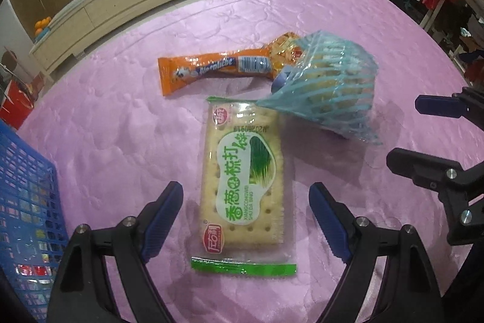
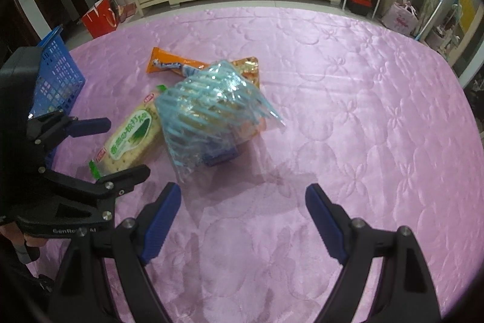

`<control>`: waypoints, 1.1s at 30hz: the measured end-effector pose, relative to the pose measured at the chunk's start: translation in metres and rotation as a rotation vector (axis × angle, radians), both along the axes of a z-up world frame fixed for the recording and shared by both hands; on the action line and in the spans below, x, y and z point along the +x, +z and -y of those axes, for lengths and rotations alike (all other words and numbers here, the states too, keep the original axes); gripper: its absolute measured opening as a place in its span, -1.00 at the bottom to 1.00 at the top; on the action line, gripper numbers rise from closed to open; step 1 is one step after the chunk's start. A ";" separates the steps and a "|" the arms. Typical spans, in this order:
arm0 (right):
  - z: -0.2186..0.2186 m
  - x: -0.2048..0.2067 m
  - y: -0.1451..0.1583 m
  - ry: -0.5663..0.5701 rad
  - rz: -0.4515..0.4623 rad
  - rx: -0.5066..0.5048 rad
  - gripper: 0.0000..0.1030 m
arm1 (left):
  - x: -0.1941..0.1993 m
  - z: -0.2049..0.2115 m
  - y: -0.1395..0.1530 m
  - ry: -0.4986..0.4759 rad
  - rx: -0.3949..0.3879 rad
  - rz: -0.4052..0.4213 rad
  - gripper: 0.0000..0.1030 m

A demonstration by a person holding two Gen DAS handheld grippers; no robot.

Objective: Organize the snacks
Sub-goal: 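Close left tool on the cracker packet while right tool grips the blue striped bag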

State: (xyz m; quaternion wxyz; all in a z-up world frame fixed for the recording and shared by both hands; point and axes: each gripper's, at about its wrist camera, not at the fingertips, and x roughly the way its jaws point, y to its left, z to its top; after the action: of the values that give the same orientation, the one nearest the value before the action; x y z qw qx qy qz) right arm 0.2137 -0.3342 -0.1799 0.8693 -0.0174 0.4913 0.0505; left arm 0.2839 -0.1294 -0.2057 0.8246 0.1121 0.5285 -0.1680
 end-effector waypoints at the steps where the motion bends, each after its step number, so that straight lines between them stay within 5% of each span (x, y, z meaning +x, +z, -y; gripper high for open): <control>1: -0.001 0.000 -0.001 0.000 -0.001 0.002 0.70 | 0.001 -0.001 -0.002 0.001 0.003 -0.005 0.62; 7: 0.000 -0.002 0.002 0.014 0.004 0.006 0.70 | 0.004 -0.001 -0.005 0.017 -0.001 -0.023 0.01; 22: -0.027 0.030 0.020 0.168 0.008 -0.065 0.70 | -0.017 -0.021 0.035 0.113 -0.041 0.060 0.01; 28: -0.041 0.051 0.013 0.234 -0.022 -0.159 0.70 | -0.017 -0.029 0.041 0.166 -0.061 0.071 0.01; 33: -0.038 0.066 0.006 0.240 -0.059 -0.142 0.70 | -0.015 -0.035 0.042 0.185 -0.073 0.072 0.01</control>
State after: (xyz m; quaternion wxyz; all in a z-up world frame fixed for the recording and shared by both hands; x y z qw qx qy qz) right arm 0.2797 -0.2961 -0.1735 0.8389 -0.1361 0.5133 0.1195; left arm 0.2685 -0.0943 -0.1633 0.8585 0.0387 0.5003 -0.1059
